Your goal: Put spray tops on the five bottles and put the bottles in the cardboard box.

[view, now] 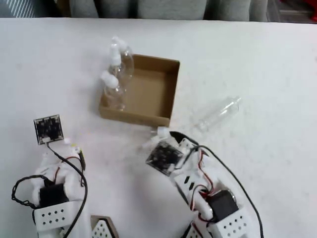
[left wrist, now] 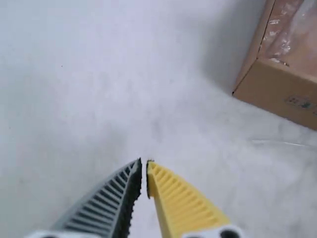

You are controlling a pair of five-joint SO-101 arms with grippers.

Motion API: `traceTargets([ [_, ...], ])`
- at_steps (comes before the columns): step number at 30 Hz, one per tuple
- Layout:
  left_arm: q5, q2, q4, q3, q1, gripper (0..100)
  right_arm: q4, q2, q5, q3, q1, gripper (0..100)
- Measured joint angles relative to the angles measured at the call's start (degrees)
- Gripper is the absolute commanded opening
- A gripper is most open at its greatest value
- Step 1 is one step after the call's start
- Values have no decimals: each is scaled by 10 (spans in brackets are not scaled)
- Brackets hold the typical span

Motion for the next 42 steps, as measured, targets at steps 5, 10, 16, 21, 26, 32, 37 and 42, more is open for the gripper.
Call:
traceTargets([
  [5, -14, 79, 0, -9, 0, 22, 69, 184, 62, -124, -50, 109],
  [10, -38, 234, -51, -45, 0, 23, 119, 324, 149, -187, -116, 163],
  [16, -38, 361, -98, -77, 0, 23, 120, 412, 221, -197, -124, 330],
  [21, -41, 369, -100, -80, 0, 23, 102, 474, 251, -229, -124, 318],
  [26, -42, 369, -102, -80, 0, 23, 95, 561, 254, -289, -124, 318],
  [32, -70, 369, -102, -80, 0, 23, 95, 678, 281, -346, -124, 280],
  [37, -76, 369, -102, -80, 0, 23, 81, 747, 312, -356, -125, 205],
  [42, -76, 369, -102, -80, 0, 23, 53, 781, 314, -365, -125, 191],
])
